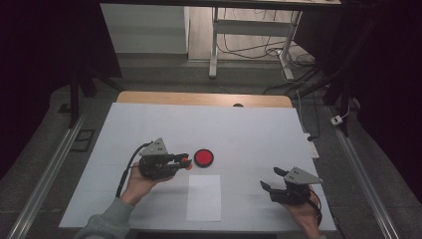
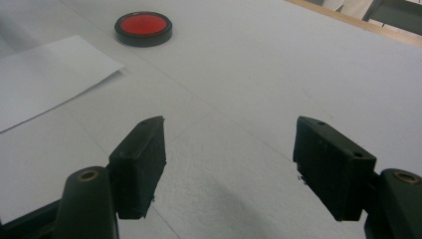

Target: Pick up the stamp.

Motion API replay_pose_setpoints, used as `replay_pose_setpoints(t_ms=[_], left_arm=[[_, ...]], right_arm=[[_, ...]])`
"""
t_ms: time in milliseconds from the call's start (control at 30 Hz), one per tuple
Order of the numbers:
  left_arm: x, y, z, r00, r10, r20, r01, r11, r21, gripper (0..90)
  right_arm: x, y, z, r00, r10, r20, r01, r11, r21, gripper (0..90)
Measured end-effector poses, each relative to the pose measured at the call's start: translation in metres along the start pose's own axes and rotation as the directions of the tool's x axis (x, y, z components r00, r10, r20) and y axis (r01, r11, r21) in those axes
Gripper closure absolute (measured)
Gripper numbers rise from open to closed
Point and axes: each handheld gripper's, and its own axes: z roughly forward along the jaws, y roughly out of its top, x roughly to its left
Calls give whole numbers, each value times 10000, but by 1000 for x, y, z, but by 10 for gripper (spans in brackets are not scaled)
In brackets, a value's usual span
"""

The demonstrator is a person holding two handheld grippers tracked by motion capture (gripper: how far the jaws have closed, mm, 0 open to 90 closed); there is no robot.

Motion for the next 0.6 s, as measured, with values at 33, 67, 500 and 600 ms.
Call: replay_pose_setpoints(t_ms=[33,67,500,600], left_arm=[[0,0,0,10000,0,0,0,10000,0,721],[-1,0,1,10000,22,15,-22,10000,14,722],[-12,1,11,9990,188,396,-196,9996,194,721],[-13,1,13,9989,184,429,-193,9996,224,722]], right_arm=[[0,0,0,10000,-22,2,22,10000,11,284],[0,0,0,10000,-46,24,46,10000,52,284],[1,0,1,10000,-39,-31,39,9999,94,283],[1,0,1,10000,-33,-48,34,9999,95,282]])
